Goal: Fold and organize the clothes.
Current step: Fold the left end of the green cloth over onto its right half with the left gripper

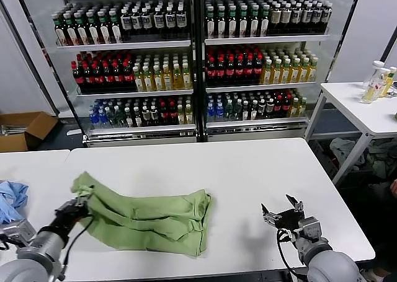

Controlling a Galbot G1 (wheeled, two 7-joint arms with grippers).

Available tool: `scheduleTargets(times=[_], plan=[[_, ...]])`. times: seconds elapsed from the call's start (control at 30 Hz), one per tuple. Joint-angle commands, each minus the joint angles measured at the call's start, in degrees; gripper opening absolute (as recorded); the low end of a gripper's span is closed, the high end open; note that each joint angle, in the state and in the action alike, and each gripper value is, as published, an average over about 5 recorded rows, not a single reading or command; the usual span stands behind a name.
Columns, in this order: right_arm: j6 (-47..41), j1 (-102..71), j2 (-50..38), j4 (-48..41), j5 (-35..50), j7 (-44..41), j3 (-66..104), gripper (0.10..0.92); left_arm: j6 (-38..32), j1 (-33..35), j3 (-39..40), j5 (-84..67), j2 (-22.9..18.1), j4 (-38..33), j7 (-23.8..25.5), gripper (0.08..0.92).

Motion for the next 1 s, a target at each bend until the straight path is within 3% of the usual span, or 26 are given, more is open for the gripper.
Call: scheduleTargets(times=[0.03, 0.43, 0.73, 1.0], plan=[[0.05, 0.62, 0.12, -0.56, -0.06, -0.03, -0.33, 0.823, 0.86, -1.7, 12.82, -11.19, -3.83, -4.7, 0.64, 0.103], [0.28, 1.99, 0.15, -2.4, 0.05, -0.23, -0.47, 0.823, -0.16, -12.51, 27.12, -2.16, -7.61, 8.94, 0.76, 0.103], [1.09, 2.86, -0.03, -3.77, 0.14, -0.77, -0.48, 0.823, -0.1, -15.07, 34.04, 7.59, -7.76, 14.03, 2.66, 0.119], [1.29, 4.1, -0.06, -4.88, 0.13, -1.06, -1.26, 0.823, -0.01, -12.71, 35.93, 12.36, -7.05, 10.87, 4.04, 0.332]])
